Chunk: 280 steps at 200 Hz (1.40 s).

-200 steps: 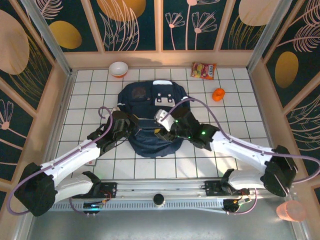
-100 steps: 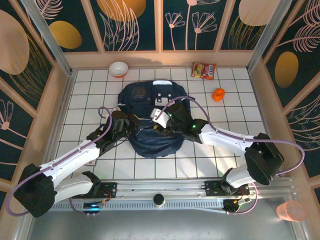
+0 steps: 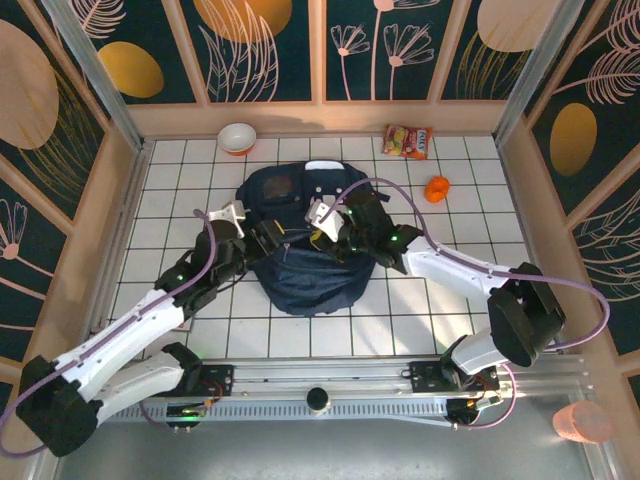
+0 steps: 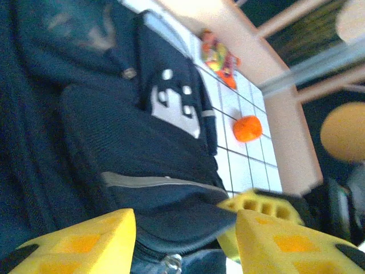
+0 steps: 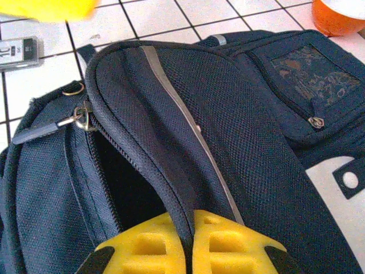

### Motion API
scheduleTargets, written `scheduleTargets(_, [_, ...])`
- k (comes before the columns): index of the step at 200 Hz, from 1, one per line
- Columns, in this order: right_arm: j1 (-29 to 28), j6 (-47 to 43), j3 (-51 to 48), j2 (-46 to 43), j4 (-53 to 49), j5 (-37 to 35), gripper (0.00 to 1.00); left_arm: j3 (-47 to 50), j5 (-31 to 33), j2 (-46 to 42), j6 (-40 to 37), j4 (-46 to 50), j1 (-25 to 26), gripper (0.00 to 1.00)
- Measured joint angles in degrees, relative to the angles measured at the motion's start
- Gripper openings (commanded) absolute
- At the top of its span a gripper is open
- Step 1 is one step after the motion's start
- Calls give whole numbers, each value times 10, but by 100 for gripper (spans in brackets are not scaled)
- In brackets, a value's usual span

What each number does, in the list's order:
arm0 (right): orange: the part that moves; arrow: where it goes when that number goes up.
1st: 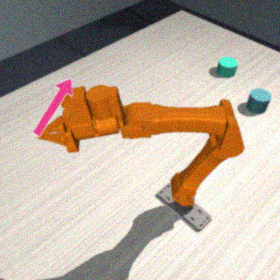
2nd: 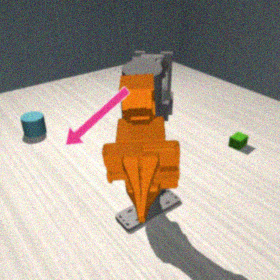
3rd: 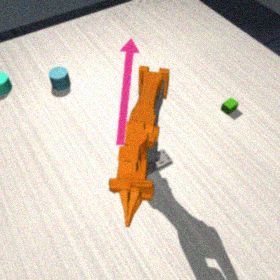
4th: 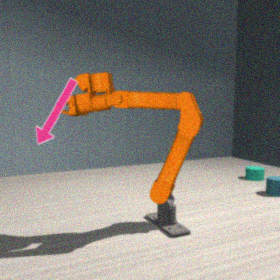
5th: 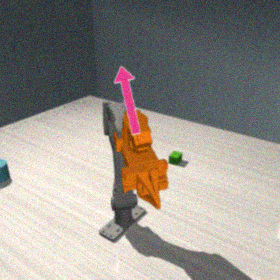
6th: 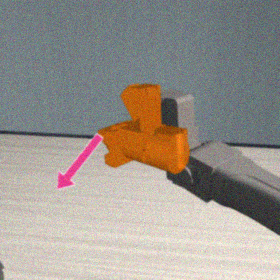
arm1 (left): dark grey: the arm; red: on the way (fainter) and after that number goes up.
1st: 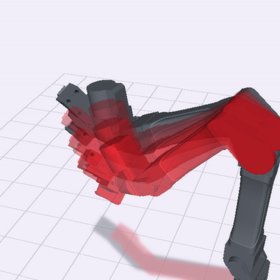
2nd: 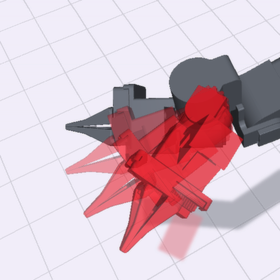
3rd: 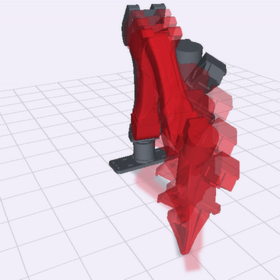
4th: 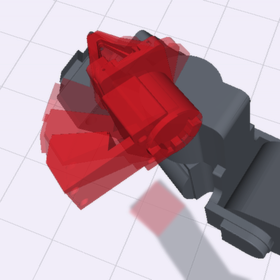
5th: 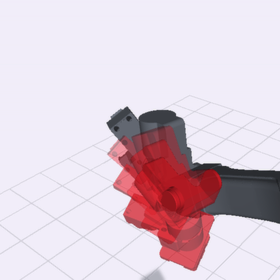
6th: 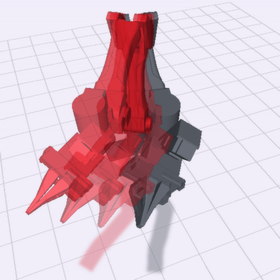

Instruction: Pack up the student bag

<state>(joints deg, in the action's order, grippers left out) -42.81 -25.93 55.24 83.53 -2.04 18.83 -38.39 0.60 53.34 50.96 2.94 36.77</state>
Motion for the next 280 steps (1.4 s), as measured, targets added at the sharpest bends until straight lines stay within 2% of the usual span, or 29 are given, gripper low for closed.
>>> scheduleTargets(38, [9, 23, 10, 0, -14, 24, 0, -30, -34, -20, -229, 45, 0, 42])
scheduleTargets(51, [11, 27, 13, 0, -18, 30, 0, -49, -55, -2, -294, 69, 0, 46])
scheduleTargets(82, [13, 38, 25, 6, -25, 40, 0, -70, -77, 49, -374, 107, 8, 46])
scheduleTargets(131, [13, 48, 30, 18, -26, 53, 0, -69, -88, 65, -394, 119, 17, 44])
scheduleTargets(178, [16, 53, 40, 22, -30, 59, 0, -70, -63, 88, -391, 119, 23, 41])
scheduleTargets(212, [20, 54, 46, 27, -34, 67, 0, -72, -44, 101, -384, 120, 23, 26])
scheduleTargets(237, [25, 57, 47, 27, -37, 75, 0, -73, -37, 102, -373, 122, 23, 25])
scheduleTargets(280, [35, 67, 53, 27, -43, 95, 0, -73, -30, 106, -353, 127, 23, 14])
